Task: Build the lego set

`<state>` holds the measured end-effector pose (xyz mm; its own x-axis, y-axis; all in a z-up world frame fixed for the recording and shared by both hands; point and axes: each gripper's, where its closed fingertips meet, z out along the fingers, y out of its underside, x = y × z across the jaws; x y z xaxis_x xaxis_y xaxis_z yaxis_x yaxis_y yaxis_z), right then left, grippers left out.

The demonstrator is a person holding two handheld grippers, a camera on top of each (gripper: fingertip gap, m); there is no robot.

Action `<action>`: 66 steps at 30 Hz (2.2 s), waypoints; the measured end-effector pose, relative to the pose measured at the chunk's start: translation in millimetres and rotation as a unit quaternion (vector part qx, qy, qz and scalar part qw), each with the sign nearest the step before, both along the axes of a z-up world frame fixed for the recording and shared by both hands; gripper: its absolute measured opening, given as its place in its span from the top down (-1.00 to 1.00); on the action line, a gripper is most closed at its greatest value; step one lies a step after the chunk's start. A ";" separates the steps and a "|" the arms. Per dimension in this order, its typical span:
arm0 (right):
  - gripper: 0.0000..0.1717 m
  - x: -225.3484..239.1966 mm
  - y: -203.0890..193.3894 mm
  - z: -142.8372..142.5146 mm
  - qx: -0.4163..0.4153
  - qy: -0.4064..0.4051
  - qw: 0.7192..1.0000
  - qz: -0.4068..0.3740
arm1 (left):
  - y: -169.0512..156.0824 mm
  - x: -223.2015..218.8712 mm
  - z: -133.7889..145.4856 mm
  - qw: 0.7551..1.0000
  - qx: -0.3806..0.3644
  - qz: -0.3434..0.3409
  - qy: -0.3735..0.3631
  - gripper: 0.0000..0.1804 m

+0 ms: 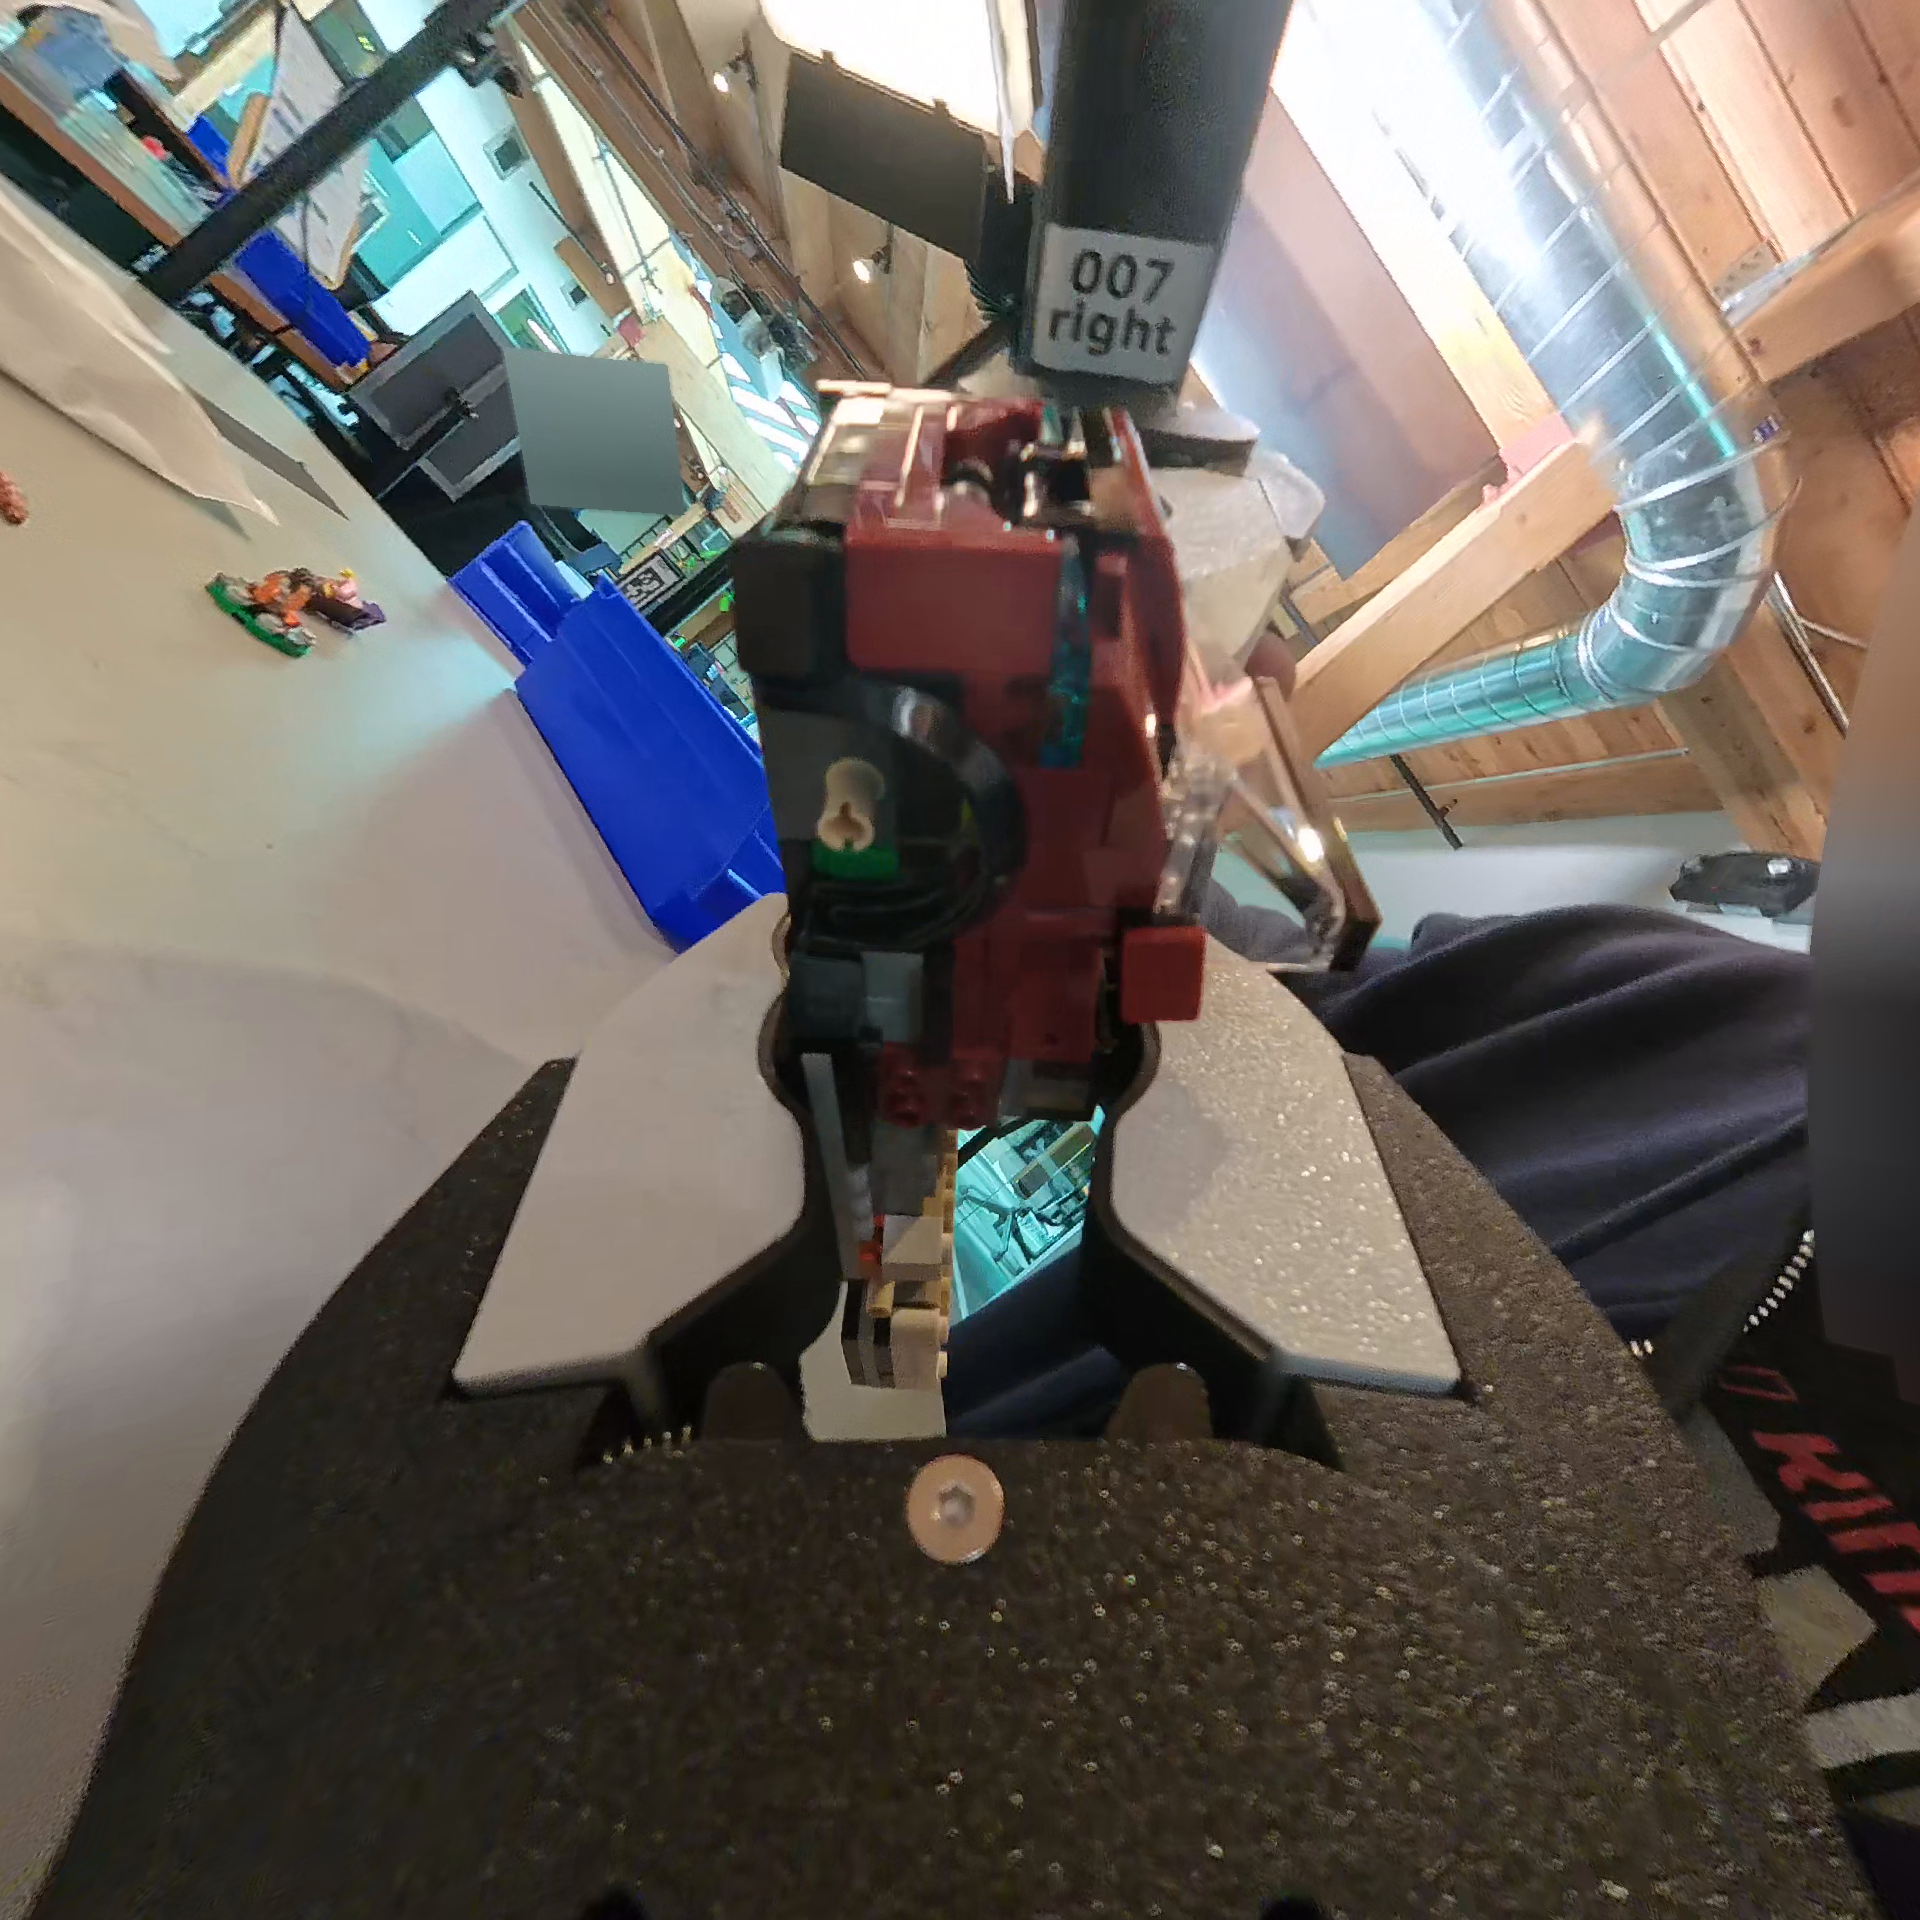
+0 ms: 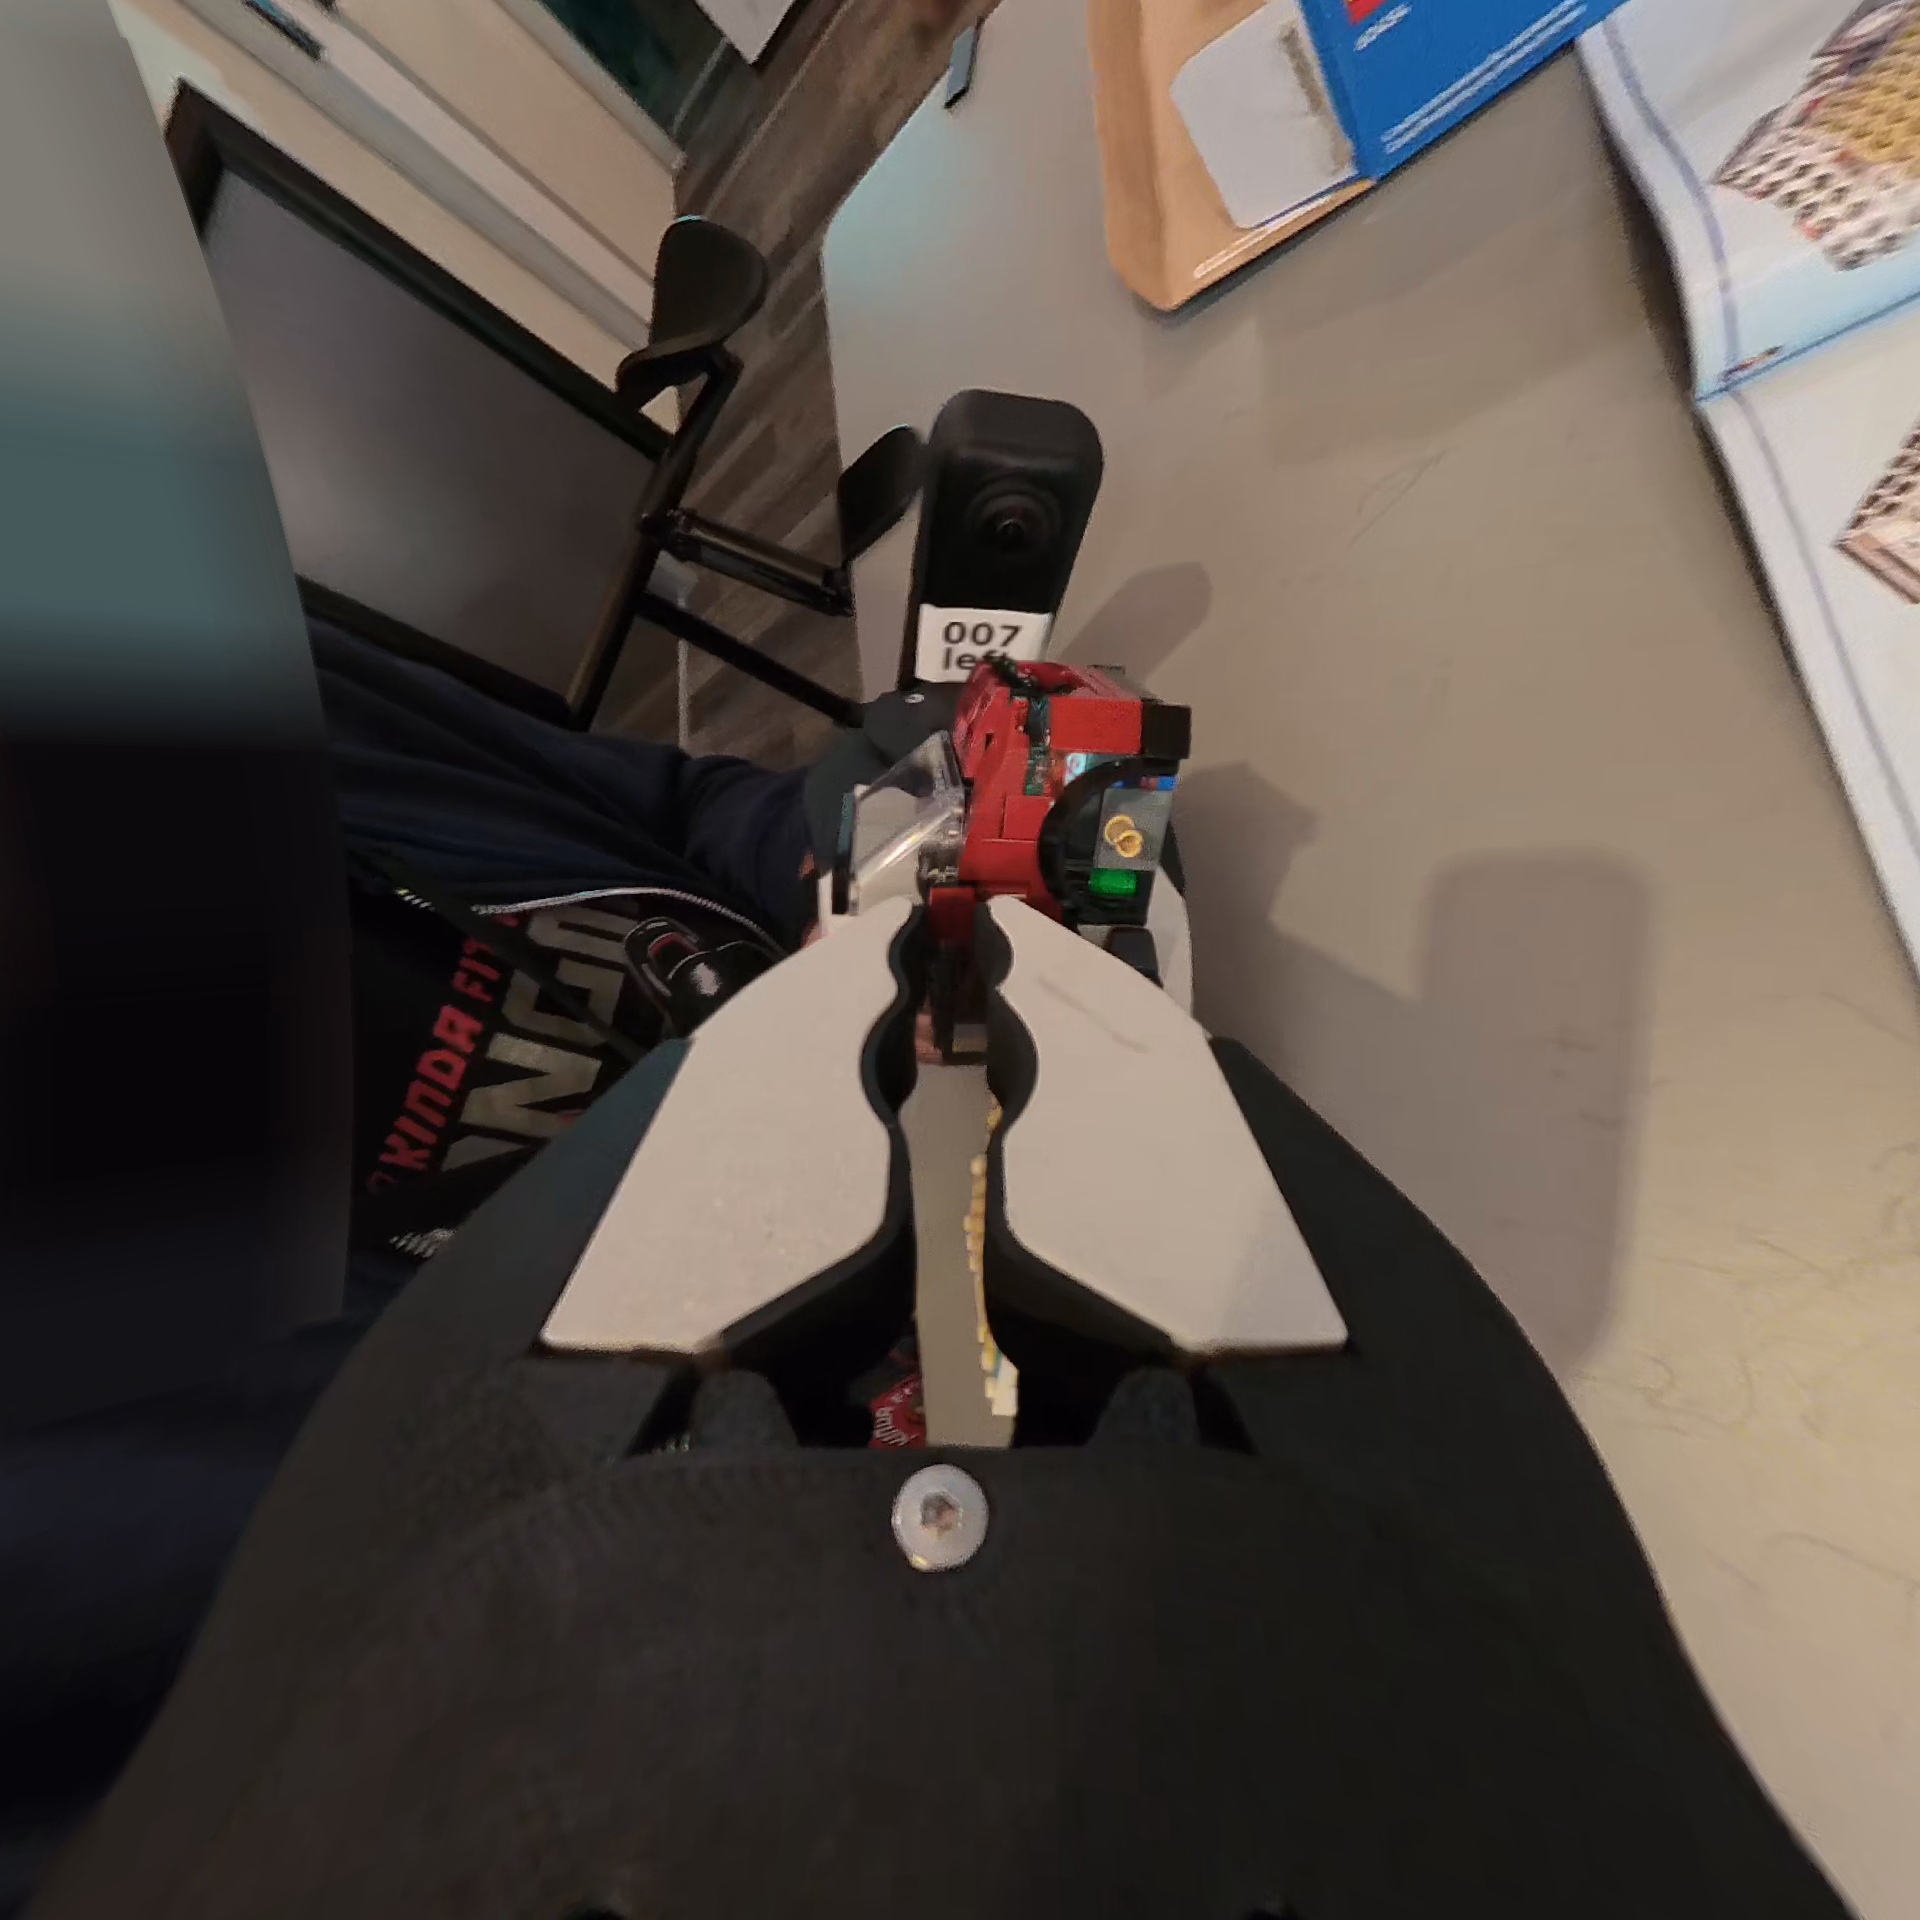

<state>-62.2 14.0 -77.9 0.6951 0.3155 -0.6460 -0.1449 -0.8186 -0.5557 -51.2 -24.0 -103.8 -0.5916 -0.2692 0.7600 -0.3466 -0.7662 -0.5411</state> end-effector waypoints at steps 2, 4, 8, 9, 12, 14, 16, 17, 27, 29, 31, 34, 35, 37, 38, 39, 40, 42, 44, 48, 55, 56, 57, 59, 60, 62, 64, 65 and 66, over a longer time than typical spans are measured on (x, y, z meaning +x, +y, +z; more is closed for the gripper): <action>0.78 10.3 2.0 -5.5 -0.001 -0.028 0.999 -0.029 | 3.4 3.4 -3.1 1.000 -0.021 -0.003 0.017 0.39; 0.71 17.9 3.2 -3.0 0.008 -0.025 0.998 -0.053 | 9.7 5.2 -3.9 0.998 -0.052 0.000 0.024 0.41; 0.68 21.2 5.4 -3.1 0.012 -0.006 0.997 -0.074 | 13.7 6.0 -4.4 0.997 -0.069 -0.001 0.027 0.41; 0.66 18.8 5.9 -4.3 0.009 -0.001 0.997 -0.072 | 12.6 6.1 -4.6 0.997 -0.066 -0.002 0.027 0.41; 0.65 11.7 7.9 -7.8 0.006 0.002 0.998 -0.062 | 10.2 5.5 -4.1 0.998 -0.061 -0.006 0.025 0.41; 0.69 9.3 9.0 -7.7 0.007 0.004 0.998 -0.059 | 8.5 4.8 -3.7 0.998 -0.055 -0.008 0.022 0.41; 0.75 8.8 9.8 -7.4 0.007 0.004 0.998 -0.058 | 6.5 4.2 -3.6 0.999 -0.049 -0.010 0.021 0.41; 0.79 8.8 9.5 -6.8 0.009 0.004 0.998 -0.057 | 5.6 4.0 -3.5 0.999 -0.046 -0.012 0.020 0.41; 0.91 6.2 1.7 -5.9 0.004 0.017 0.999 -0.048 | -1.3 4.6 -7.1 0.999 -0.021 -0.021 0.030 0.39; 0.91 7.4 1.7 -7.1 0.001 0.022 0.998 -0.054 | -1.4 5.7 -8.5 0.999 -0.019 -0.019 0.035 0.39; 0.91 8.6 1.1 -7.5 0.002 0.025 0.998 -0.056 | -1.8 6.7 -9.4 0.999 -0.017 -0.019 0.039 0.39; 0.90 13.6 0.9 -8.3 0.014 0.018 0.997 -0.070 | -1.7 9.6 -10.8 0.999 -0.014 -0.015 0.047 0.39; 0.86 16.3 0.5 -8.5 0.023 0.012 0.997 -0.077 | -1.4 11.3 -12.6 0.998 -0.012 -0.013 0.055 0.39; 0.64 24.1 -1.3 -3.0 0.057 0.020 0.993 -0.099 | 1.7 16.6 -19.4 0.996 -0.015 -0.002 0.083 0.42; 0.60 30.9 -3.7 -0.5 0.078 0.025 0.990 -0.114 | 4.3 19.3 -23.5 0.995 -0.019 0.003 0.099 0.39; 0.57 40.4 -7.2 -1.5 0.094 0.022 0.986 -0.132 | 6.8 21.9 -27.3 0.993 -0.023 0.007 0.115 0.39; 0.54 51.4 -11.5 -6.7 0.101 0.015 0.983 -0.153 | 8.8 24.5 -30.5 0.991 -0.026 0.011 0.128 0.39; 0.50 66.3 -21.7 -23.7 0.094 0.024 0.979 -0.181 | 9.8 29.8 -35.8 0.988 -0.026 0.015 0.148 0.39; 0.42 64.2 -32.0 -44.4 0.065 0.064 0.980 -0.177 | 5.8 35.7 -38.3 0.987 -0.014 0.011 0.157 0.39; 0.28 49.1 -47.2 -75.1 0.038 0.098 0.985 -0.138 | -6.2 48.7 -40.6 0.987 0.012 -0.001 0.163 0.39; 0.48 52.9 -58.6 -93.7 0.039 0.106 0.987 -0.114 | -25.2 66.6 -46.9 0.982 0.027 -0.028 0.185 0.39; 0.51 56.1 -59.5 -96.5 0.038 0.099 0.987 -0.117 | -27.4 69.0 -48.6 0.981 0.028 -0.033 0.191 0.39; 0.57 60.1 -60.3 -99.9 0.037 0.091 0.988 -0.122 | -28.9 71.7 -49.4 0.980 0.028 -0.037 0.196 0.39; 0.61 64.8 -63.4 -103.2 0.034 0.096 0.986 -0.131 | -31.1 77.8 -51.0 0.977 0.030 -0.045 0.207 0.39; 0.62 66.8 -65.2 -104.8 0.031 0.100 0.985 -0.138 | -32.4 81.1 -52.5 0.975 0.036 -0.048 0.215 0.39; 0.63 70.2 -69.9 -109.4 0.027 0.094 0.984 -0.146 | -33.6 88.1 -56.5 0.970 0.055 -0.043 0.232 0.36; 0.64 73.7 -74.9 -109.9 0.029 0.095 0.983 -0.154 | -34.2 94.0 -57.9 0.969 0.062 -0.039 0.238 0.36; 0.64 76.3 -77.2 -109.6 0.031 0.095 0.982 -0.159 | -35.3 95.9 -58.4 0.968 0.059 -0.041 0.239 0.36; 0.65 79.4 -79.1 -110.0 0.033 0.092 0.982 -0.164 | -36.7 97.5 -59.6 0.967 0.055 -0.043 0.243 0.36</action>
